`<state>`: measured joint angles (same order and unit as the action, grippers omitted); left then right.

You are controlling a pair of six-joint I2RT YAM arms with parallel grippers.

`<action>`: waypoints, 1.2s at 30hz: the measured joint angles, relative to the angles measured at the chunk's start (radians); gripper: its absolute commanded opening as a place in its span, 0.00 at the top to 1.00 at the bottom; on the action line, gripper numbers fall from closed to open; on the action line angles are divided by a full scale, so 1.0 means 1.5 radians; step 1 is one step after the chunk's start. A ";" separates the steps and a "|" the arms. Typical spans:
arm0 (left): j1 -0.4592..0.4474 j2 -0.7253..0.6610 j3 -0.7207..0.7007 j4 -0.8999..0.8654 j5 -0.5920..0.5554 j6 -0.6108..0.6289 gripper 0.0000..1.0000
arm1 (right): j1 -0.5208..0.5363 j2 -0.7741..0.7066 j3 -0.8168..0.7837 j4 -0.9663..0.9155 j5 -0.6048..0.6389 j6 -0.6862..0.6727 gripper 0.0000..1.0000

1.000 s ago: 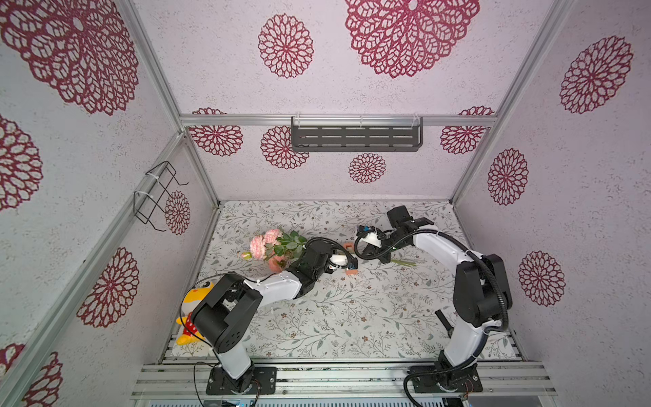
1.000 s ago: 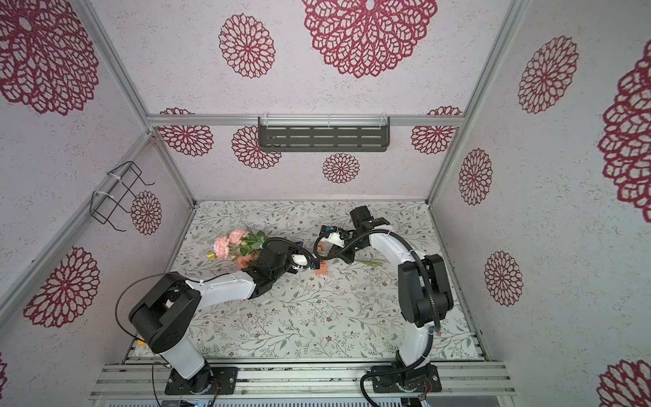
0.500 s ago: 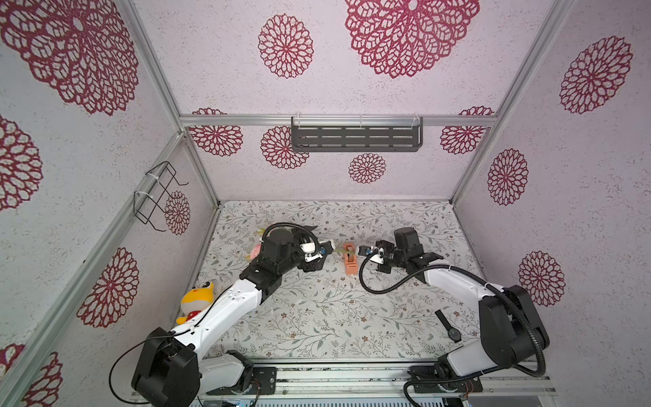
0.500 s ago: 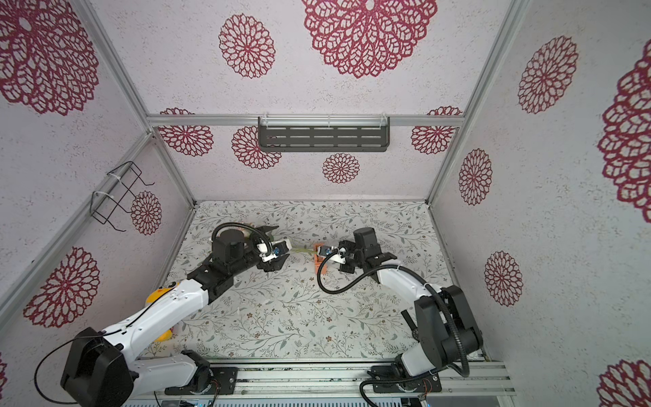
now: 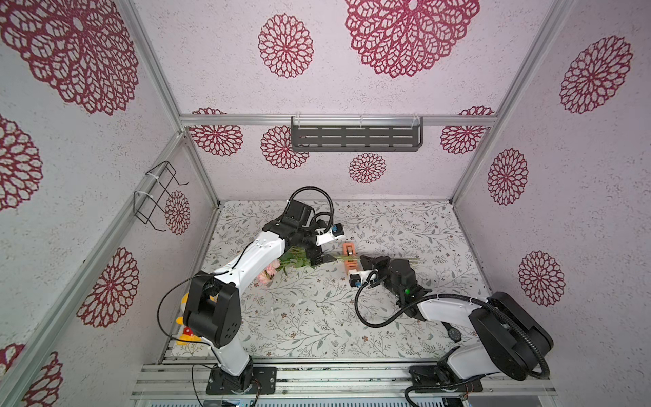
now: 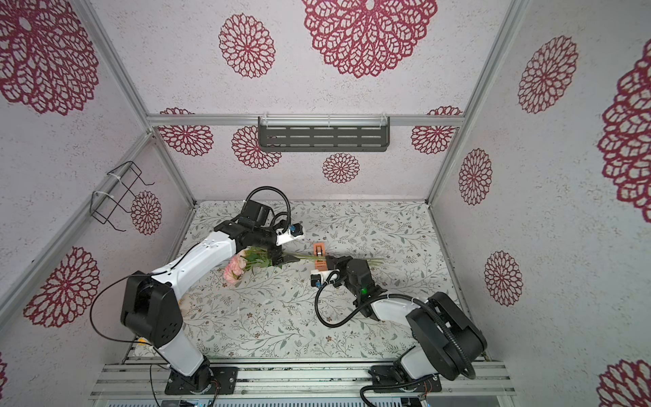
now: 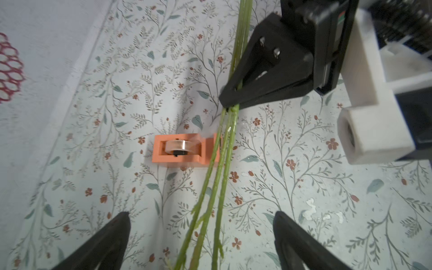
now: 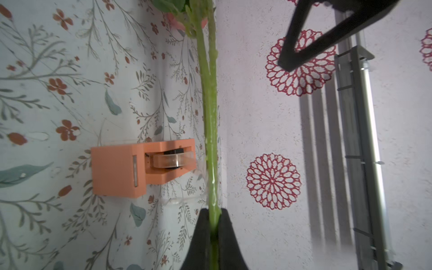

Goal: Wrap bouquets with tape
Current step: Wrap the tape around the bouquet.

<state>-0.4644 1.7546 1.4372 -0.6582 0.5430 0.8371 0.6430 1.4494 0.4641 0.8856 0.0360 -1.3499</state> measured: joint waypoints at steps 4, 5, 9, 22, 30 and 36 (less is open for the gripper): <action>-0.017 0.047 0.018 -0.031 -0.020 -0.004 0.02 | 0.017 0.027 -0.027 0.118 0.027 -0.051 1.00; -0.020 0.059 0.028 -0.038 -0.022 -0.005 0.02 | 0.021 0.040 -0.031 0.147 0.030 -0.063 1.00; -0.021 0.106 0.060 -0.051 -0.033 -0.006 0.00 | 0.038 0.125 -0.039 0.292 0.048 -0.114 1.00; 0.002 0.121 0.108 -0.166 0.025 0.052 1.00 | 0.047 0.155 -0.062 0.397 0.073 -0.161 0.59; -0.001 0.069 0.012 -0.072 -0.015 -0.015 1.00 | 0.023 -0.152 0.035 -0.183 0.016 0.116 0.01; -0.075 0.012 -0.055 0.044 -0.160 -0.017 1.00 | -0.077 -0.240 0.199 -0.561 -0.174 0.319 0.01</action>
<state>-0.5774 1.7729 1.3540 -0.5919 0.3027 0.8112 0.5278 1.0893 0.7628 0.0444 -0.2253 -0.8719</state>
